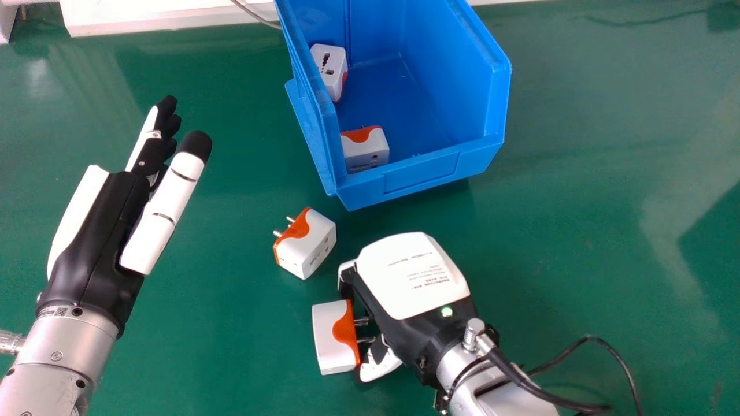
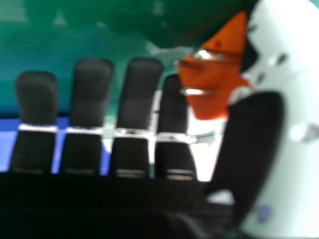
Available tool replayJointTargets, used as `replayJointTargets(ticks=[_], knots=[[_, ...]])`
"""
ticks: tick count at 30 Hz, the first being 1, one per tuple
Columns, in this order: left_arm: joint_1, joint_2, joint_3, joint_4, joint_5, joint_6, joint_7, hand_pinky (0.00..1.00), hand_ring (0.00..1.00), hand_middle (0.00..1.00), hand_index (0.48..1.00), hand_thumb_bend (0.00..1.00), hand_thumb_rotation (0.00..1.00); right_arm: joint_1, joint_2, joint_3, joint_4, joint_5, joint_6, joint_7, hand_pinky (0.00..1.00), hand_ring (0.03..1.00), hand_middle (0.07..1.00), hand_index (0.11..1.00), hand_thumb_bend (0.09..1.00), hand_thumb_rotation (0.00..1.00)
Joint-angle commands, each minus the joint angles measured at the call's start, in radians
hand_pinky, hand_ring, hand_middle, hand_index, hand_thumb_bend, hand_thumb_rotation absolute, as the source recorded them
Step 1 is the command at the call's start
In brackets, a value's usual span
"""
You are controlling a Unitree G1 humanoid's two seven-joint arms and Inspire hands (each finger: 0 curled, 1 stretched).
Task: Pick all objects and put in blue box
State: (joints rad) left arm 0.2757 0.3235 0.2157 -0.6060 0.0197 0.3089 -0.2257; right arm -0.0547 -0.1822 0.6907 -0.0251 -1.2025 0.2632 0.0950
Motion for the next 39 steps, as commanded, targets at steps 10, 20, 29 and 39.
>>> replayJointTargets(ticks=[10,20,29,39], knots=[[-0.009,0.01,0.016,0.003,-0.004,-0.038,-0.005,1.0,1.0,1.0,1.0,0.59,1.0,0.087,0.007,-0.07,-0.104,0.078,0.088,0.087,0.3,0.357,0.441,0.504,0.512,0.0],[-0.024,0.016,0.023,0.026,-0.004,-0.043,-0.008,1.0,1.0,1.0,1.0,0.58,1.0,0.172,0.018,-0.131,-0.262,0.087,0.126,0.083,0.32,0.393,0.482,0.501,0.51,0.0],[-0.027,0.016,0.025,0.037,-0.002,-0.044,-0.011,1.0,1.0,1.0,1.0,0.58,1.0,0.227,0.031,-0.193,-0.379,0.101,0.138,0.068,0.29,0.388,0.472,0.505,0.51,0.0],[-0.031,0.017,0.027,0.045,-0.006,-0.045,-0.017,1.0,1.0,1.0,1.0,0.6,1.0,0.189,0.038,-0.239,-0.427,0.092,0.137,0.08,0.25,0.383,0.464,0.505,0.509,0.0]])
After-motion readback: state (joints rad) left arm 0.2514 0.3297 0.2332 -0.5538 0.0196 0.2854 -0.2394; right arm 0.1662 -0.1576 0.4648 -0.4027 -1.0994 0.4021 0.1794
